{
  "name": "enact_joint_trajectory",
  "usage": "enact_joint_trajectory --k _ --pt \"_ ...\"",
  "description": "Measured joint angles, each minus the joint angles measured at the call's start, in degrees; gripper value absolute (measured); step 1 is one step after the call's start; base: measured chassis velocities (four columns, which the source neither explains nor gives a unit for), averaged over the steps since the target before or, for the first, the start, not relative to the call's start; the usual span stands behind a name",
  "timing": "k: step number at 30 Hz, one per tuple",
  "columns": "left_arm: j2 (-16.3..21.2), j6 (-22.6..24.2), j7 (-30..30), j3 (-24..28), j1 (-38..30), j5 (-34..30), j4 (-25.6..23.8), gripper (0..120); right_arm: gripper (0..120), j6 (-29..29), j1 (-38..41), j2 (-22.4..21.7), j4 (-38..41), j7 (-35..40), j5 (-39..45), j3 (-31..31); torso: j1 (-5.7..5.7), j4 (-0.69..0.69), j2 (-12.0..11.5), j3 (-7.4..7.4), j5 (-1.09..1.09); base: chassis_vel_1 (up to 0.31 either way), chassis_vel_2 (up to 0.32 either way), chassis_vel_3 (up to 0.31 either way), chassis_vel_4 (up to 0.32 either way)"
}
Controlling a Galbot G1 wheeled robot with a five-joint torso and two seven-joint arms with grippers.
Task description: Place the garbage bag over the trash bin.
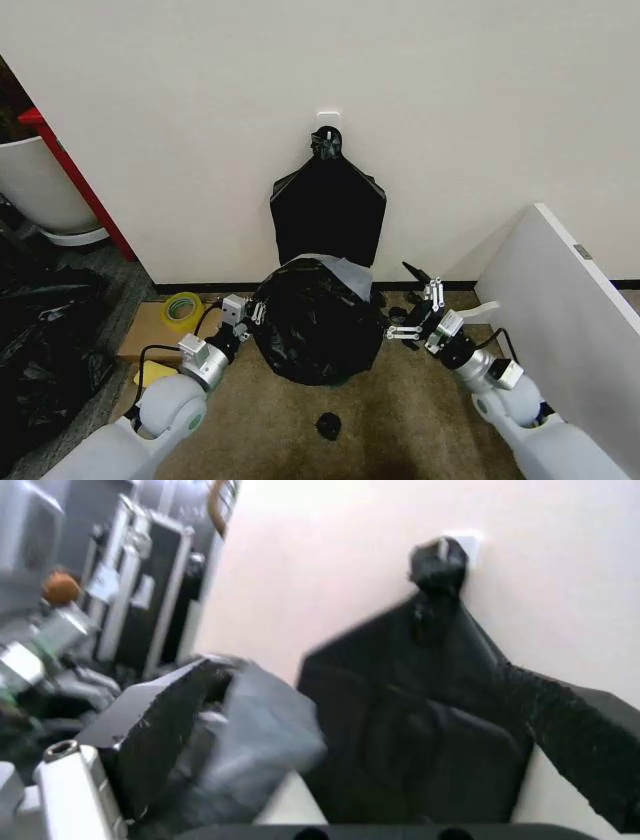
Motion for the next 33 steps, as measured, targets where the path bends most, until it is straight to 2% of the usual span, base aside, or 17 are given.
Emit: enact_joint_trajectory --k 5,9,12,19,21,26,28,33 --pt "0.0 -1.1 0.0 0.1 -0.4 2.7 1.0 1 100 -0.4 -0.5 -0.3 0.8 0.9 -0.9 -0.3 0.0 0.0 0.0 0.0 0.0 0.0 0.0 0.0 0.0" --pt "-0.3 -3.3 0.1 0.5 -0.7 7.5 1.8 1 100 -4.5 -2.3 -0.5 4.0 4.3 -7.2 -2.3 0.0 0.0 0.0 0.0 0.0 0.0 0.0 0.0 0.0" --pt "-0.4 -4.1 0.1 0.5 -0.7 9.0 1.8 1 99 -6.9 -2.9 -0.6 5.6 6.0 -8.5 -3.5 0.0 -0.01 0.0 0.0 0.0 0.0 0.0 0.0 0.0" --pt "-0.5 -5.3 0.2 0.5 0.0 10.6 1.8 1 73 -16.7 -3.4 -1.1 10.2 13.0 -10.0 -8.2 0.0 0.0 0.0 0.0 0.0 0.0 0.0 0.0 0.0" --pt "-0.5 -5.3 0.2 0.5 0.1 10.6 1.8 1 69 -17.6 -3.2 -1.2 10.3 13.6 -10.3 -8.4 0.0 0.0 0.0 0.0 0.0 0.0 0.0 0.0 0.0" --pt "-0.4 -5.4 0.1 0.4 0.0 10.3 1.6 1 47 -19.8 -2.6 -1.4 10.1 16.5 -11.9 -8.5 0.0 0.0 0.0 0.0 0.0 0.0 0.0 0.0 0.0" --pt "-0.3 -5.4 0.1 0.4 0.0 10.3 1.6 1 45 -19.9 -2.5 -1.5 10.0 16.8 -12.0 -8.5 0.0 0.0 0.0 0.0 0.0 0.0 0.0 0.0 0.0" --pt "-0.4 -5.3 -0.1 0.4 -0.5 9.9 1.9 1 22 -19.7 -2.3 -1.6 9.5 17.5 -12.2 -7.9 0.0 0.0 0.0 0.0 0.0 0.0 0.0 0.0 0.0"
